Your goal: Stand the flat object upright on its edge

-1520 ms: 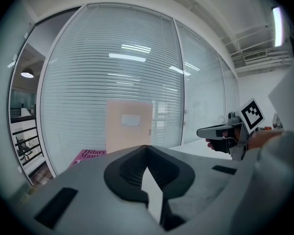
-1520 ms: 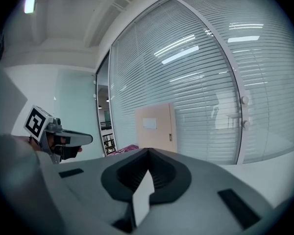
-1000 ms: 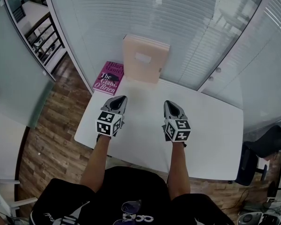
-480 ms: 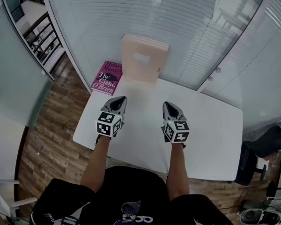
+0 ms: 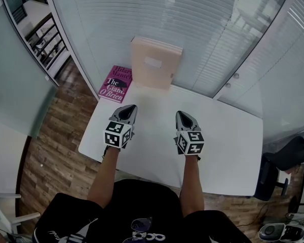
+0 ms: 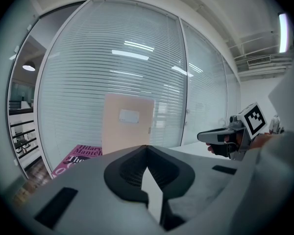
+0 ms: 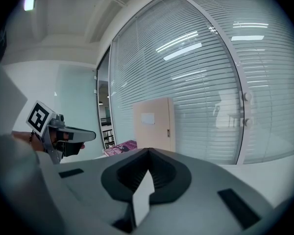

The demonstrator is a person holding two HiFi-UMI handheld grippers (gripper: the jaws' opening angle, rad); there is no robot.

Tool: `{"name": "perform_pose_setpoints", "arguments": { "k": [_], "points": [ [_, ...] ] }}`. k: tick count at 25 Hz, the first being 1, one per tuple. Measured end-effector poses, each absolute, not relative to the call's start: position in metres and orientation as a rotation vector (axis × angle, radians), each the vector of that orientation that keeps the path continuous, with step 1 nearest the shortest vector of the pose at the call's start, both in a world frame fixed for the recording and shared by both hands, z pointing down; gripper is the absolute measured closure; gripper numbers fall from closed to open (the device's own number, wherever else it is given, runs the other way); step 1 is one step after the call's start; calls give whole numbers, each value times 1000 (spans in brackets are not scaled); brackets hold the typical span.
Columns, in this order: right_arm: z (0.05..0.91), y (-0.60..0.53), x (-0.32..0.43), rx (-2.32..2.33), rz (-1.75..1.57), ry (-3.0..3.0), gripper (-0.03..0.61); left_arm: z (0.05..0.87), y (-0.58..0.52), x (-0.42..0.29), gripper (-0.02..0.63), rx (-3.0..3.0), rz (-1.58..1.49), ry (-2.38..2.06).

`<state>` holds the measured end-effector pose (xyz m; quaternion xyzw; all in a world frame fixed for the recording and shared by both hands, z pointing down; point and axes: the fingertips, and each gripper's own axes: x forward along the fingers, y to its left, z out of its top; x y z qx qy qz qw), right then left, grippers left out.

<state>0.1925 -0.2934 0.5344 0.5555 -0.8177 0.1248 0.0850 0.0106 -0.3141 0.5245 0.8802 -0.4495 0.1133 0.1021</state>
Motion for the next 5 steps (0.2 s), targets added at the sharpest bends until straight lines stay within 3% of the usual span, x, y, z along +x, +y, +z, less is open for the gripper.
{"name": "perform_pose_setpoints", "arguments": {
  "k": [5],
  "points": [
    [536, -294, 194, 1651, 368, -2433, 555, 526, -314, 12, 592, 2593, 334, -1322]
  ]
}}
